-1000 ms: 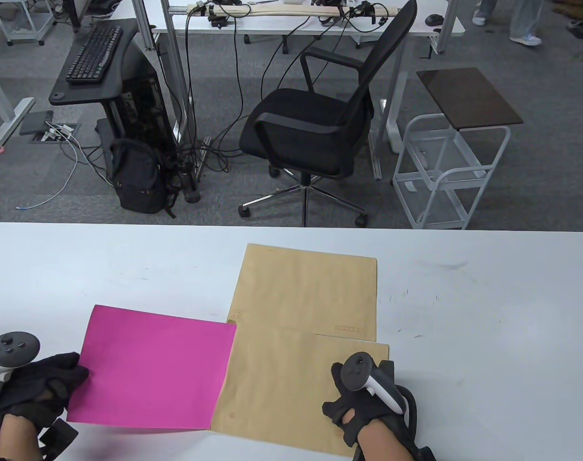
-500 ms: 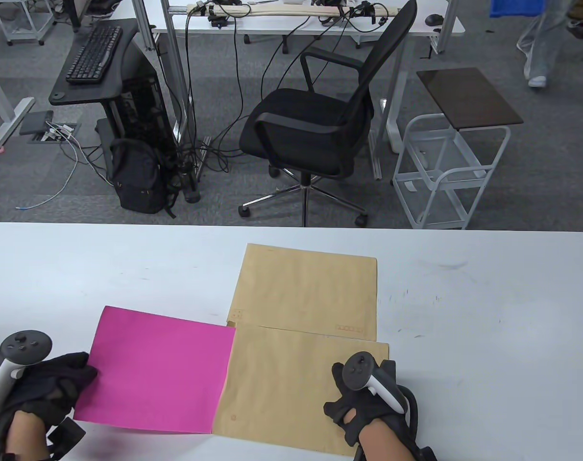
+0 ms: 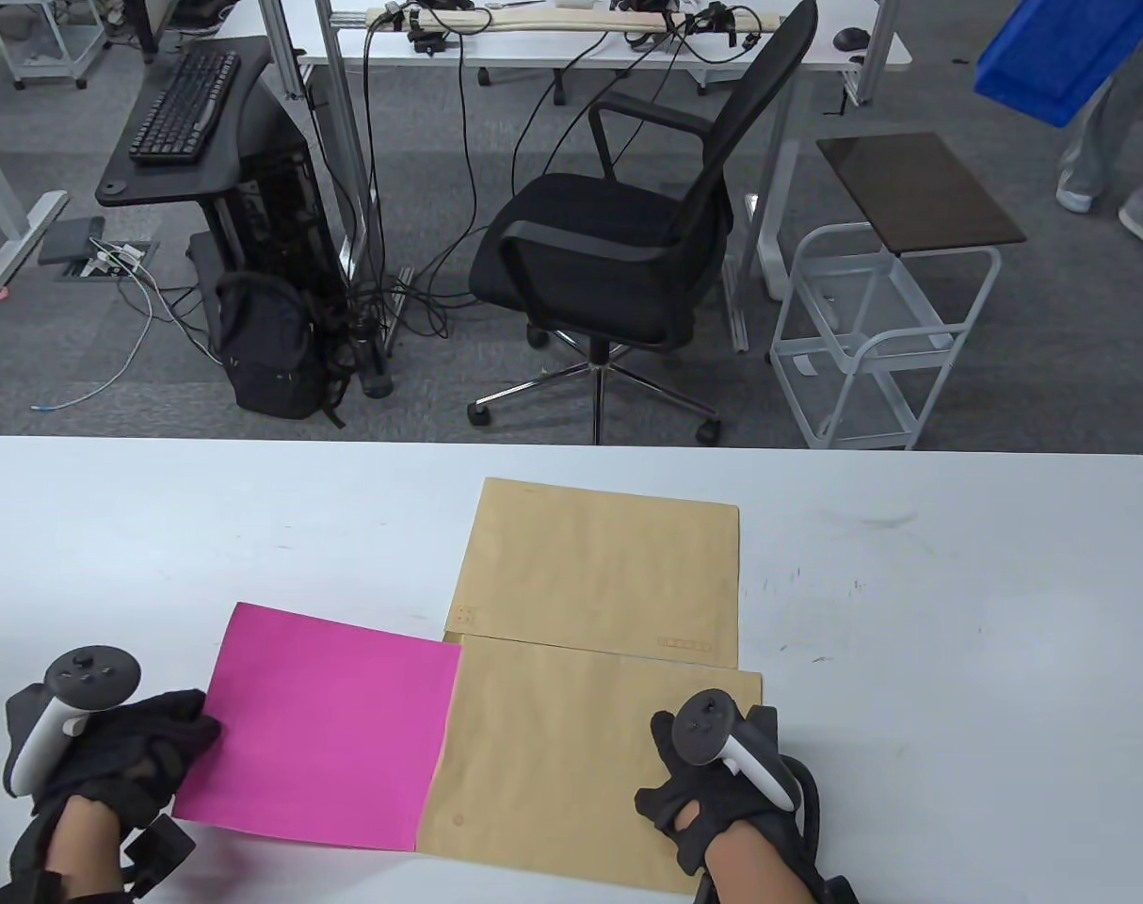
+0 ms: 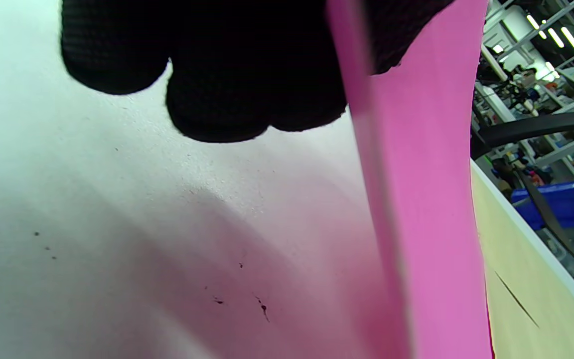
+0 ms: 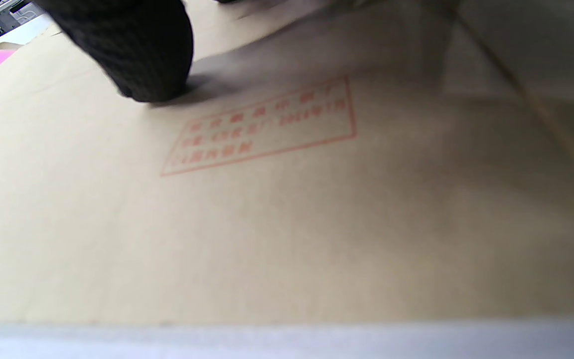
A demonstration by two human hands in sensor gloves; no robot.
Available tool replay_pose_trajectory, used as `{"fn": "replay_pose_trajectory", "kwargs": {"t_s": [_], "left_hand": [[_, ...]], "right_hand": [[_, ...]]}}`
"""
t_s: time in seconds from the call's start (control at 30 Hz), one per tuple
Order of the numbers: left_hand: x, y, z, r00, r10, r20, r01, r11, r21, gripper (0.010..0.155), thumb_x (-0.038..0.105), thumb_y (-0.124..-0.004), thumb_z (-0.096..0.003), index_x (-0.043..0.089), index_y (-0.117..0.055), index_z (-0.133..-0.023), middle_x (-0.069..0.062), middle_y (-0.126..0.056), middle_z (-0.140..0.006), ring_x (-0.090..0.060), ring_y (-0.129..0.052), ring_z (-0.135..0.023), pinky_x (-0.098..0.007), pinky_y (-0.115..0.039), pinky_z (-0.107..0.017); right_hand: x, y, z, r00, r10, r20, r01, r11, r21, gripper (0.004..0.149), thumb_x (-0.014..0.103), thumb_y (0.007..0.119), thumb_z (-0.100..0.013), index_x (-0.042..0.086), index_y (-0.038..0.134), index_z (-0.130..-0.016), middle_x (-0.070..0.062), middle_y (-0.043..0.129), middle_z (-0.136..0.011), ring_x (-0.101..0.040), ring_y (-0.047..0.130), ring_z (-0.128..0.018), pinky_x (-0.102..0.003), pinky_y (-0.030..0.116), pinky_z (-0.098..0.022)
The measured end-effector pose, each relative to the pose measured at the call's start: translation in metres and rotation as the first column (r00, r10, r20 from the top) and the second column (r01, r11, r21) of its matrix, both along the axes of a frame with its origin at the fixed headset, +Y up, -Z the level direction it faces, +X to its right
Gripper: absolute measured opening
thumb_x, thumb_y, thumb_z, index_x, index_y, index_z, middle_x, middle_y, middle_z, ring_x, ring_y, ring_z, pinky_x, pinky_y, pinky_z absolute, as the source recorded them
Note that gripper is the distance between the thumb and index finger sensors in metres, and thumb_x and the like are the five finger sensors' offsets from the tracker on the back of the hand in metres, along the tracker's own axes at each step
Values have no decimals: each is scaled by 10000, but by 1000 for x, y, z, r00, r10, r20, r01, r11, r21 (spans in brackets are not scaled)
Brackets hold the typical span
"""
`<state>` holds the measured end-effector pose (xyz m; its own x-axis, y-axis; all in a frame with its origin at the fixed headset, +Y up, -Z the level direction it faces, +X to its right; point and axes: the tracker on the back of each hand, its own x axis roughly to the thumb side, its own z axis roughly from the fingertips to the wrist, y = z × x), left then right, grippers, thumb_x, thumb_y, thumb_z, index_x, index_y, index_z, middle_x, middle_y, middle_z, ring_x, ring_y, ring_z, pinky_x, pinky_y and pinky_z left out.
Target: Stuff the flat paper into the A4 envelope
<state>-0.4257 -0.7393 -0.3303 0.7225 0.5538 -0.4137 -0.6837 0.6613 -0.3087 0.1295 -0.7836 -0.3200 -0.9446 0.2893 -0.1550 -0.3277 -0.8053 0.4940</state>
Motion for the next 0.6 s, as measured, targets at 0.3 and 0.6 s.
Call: {"fn": "replay_pose_trajectory", "kwargs": {"t_s": [0.3,0.6], "left_hand": [[13,-7,-6,1000,3,28,-3,1000,3,435,365,-790,-459,237,-862,-868,109,-1039,-580,-166,-1093,-437,-434,-925,-442],[25,-9,-10,999,1,49,-3,1000,31,435,366,-790,-457,234,-864,-865,101,-1040,-576,-162,-1093,-432,-432,-927,-438]], "right_hand": [[0,0,0,1000,-1,0,1,1000,-1,783,552,858,-483,428,373,-1085,29,165,-1108,-345,211,-1048,-641,295,-716],[0,0,0,1000,-1,-1,1,1000,-1,782,551,858,-484,425,375,-1085,28,166,-1108,-346,210,-1048,-641,296,-716]]}}
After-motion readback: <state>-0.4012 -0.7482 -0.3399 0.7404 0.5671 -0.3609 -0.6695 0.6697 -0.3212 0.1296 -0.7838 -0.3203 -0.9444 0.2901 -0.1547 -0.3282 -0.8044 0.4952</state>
